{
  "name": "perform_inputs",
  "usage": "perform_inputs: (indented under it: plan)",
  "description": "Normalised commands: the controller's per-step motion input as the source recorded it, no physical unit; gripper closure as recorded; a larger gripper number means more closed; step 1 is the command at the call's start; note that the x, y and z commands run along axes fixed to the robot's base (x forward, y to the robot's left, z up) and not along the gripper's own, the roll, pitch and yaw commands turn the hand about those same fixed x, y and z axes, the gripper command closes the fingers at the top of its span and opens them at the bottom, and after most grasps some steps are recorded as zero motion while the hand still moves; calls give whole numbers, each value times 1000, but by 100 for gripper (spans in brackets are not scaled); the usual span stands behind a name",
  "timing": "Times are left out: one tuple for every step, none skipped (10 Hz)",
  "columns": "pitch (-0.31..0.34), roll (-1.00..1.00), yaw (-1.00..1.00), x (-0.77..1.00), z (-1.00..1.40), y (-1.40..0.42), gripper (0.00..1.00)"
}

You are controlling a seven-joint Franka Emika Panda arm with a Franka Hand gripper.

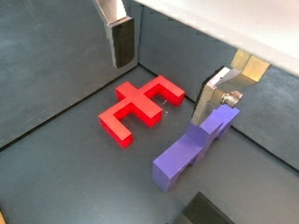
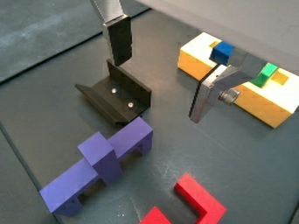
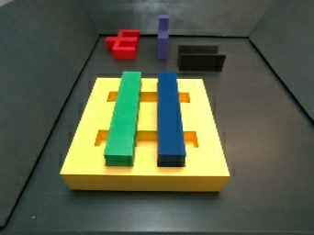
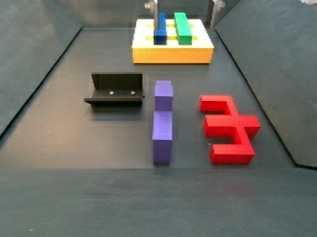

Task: Pick up the purple object. Move up. Move to above the board. Insert the purple object.
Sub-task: Pick up the purple object.

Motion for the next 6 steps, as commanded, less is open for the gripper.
perform_inputs:
  plan:
    - [10,6,0,0,-3,0,0]
    - [0,4,0,0,-43,0,0]
    - [-47,0,-106,-151,-114,157,0]
    - [-221,-127,-257,-366,-91,294,0]
    - [-204,-226,-206,-263,-151,489,0]
    - [-230,-271,-257,-183,-111,446,0]
